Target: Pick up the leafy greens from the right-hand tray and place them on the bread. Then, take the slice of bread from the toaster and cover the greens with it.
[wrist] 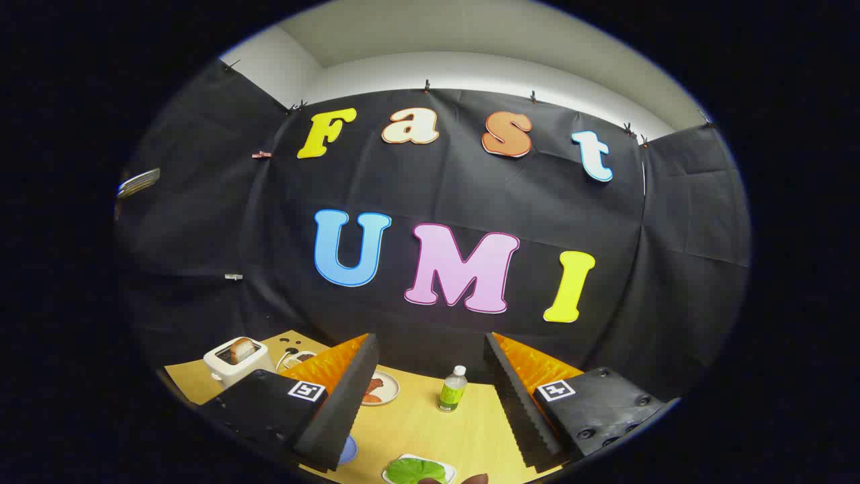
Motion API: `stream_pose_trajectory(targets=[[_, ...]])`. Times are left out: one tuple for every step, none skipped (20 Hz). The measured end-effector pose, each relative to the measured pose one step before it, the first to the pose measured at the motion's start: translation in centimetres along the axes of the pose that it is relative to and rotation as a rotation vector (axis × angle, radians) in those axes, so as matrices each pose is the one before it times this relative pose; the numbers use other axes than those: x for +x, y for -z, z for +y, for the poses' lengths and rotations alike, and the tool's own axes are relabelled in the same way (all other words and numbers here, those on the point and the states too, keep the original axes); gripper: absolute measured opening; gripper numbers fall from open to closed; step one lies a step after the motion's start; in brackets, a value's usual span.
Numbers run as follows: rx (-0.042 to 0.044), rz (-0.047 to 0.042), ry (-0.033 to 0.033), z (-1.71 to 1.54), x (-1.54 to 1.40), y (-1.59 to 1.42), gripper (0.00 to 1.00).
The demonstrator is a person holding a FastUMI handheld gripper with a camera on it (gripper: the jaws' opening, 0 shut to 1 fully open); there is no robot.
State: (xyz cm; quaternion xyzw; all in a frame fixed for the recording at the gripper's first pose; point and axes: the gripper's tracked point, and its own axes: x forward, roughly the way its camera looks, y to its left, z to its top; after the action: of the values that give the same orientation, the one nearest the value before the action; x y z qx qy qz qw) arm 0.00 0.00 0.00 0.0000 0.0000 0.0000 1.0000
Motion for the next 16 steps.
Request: stream_pose_trajectory(targets=[[-0.00092,0.00176,-0.00293,-0.011,0.049,0.029,0.98],[-0.00179,0.00202,0.00066,-0.017,-0.029,0.088,0.98],[-0.00051,0.00169,0.00069,-0.036,-0.021,0.097,0.98],[0.00178,0.00162,0.00095,0.027,0.069,-0.014,0.98],[0.00285,0.00078,-0.00011,0.006,-0.004,-0.072,0.98],[0.00175,0.00255,0.00227,-0.147,0.055,0.197,0.98],[0.00052,0.00269,0.00051,-0.057,0.073,0.077,0.98],[0.00140,0.00129,0.00160,-0.061,0.052,0.047,0.98],[0.00158,0.00169,0.00167,-0.074,0.013,0.030,0.98],[0.00237,0.00024,0.00043,-0.045,0.061,0.031,0.98],[0.00093,0.00028,0.00136,-0.053,0.001,0.027,0.98],[0.00015,0.00125,0.00044,-0.079,0.000,0.103,0.98],[0.00029,0.00167,-0.00008,-0.032,-0.007,0.082,0.98],[0.00046,0.00104,-0.00139,0.026,0.040,0.083,0.98],[-0.00186,0.00594,-0.00020,-0.006,0.051,0.211,0.98],[-0.00255,0.00966,-0.00187,-0.007,0.137,0.452,0.98]])
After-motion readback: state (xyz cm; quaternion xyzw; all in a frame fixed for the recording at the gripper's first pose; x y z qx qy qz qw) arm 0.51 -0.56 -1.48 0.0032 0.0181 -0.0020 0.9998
